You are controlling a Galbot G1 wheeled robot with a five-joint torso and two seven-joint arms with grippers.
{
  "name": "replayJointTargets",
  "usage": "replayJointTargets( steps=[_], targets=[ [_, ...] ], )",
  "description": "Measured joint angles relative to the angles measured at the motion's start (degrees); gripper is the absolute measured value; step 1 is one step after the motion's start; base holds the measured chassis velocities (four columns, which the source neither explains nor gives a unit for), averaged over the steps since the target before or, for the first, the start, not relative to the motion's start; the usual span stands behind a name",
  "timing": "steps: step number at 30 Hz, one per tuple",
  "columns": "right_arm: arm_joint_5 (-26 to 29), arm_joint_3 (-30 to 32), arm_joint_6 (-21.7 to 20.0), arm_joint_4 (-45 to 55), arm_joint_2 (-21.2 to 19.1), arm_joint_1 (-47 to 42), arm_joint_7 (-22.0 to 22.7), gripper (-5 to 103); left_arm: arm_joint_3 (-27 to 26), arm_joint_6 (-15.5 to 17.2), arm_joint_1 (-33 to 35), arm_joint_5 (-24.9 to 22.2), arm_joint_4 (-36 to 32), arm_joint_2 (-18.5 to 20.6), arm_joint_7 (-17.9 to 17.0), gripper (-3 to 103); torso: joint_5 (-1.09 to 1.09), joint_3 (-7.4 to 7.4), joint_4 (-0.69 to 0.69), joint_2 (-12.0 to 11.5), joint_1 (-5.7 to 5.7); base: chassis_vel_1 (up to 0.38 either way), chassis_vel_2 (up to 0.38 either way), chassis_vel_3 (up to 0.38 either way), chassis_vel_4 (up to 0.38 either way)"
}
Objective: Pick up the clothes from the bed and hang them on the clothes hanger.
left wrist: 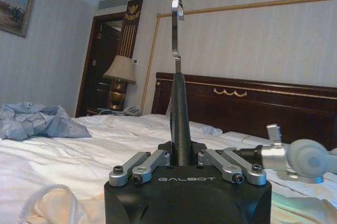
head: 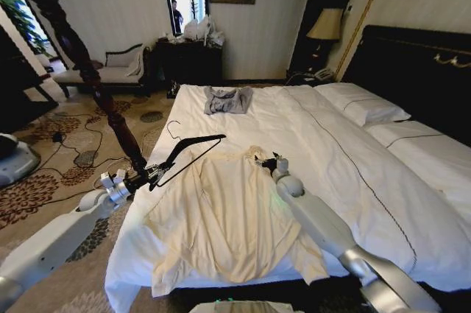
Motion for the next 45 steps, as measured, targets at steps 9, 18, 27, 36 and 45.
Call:
replayJointTargets(
  steps=[9, 18, 27, 36, 45],
  targets=[
    [-0.83, -0.55, 1.35, -13.31, 9.46, 5.85, -0.48, 100, -2.87, 0.36, 2.32, -0.7, -1.56, 0.56, -0.09, 16, 0.01, 0.0, 0.03, 0.0, 0.0, 0.0, 0.0, 0.0, 0.0],
    [-2.52, 4.18, 3.58, -22.68, 11.4, 9.47, -0.35, 100, -3.43, 0.44, 3.34, -1.36, -2.36, 1.24, 0.25, 16, 0.0, 0.0, 0.0, 0.01, 0.01, 0.0, 0.0, 0.0, 0.0],
    [-3.23, 4.01, 4.64, -24.92, 13.05, 11.66, -1.14, 100, -3.9, 0.42, 3.8, -1.51, -2.91, 1.61, 0.42, 16, 0.0, 0.0, 0.01, 0.01, 0.0, 0.0, 0.0, 0.0, 0.0],
    [-5.35, 4.97, 5.69, -31.43, 14.53, 14.6, -1.59, 102, -4.96, 0.45, 5.42, -2.03, -4.72, 2.67, 0.42, 16, 0.0, 0.0, 0.0, 0.0, 0.0, 0.0, 0.0, 0.0, 0.0],
    [-5.93, 4.44, 5.86, -33.25, 15.4, 14.68, -2.39, 96, -5.16, 0.45, 5.73, -2.12, -4.7, 2.63, 0.45, 16, 0.01, 0.0, 0.01, 0.01, 0.0, 0.0, 0.0, 0.0, 0.0]
  ],
)
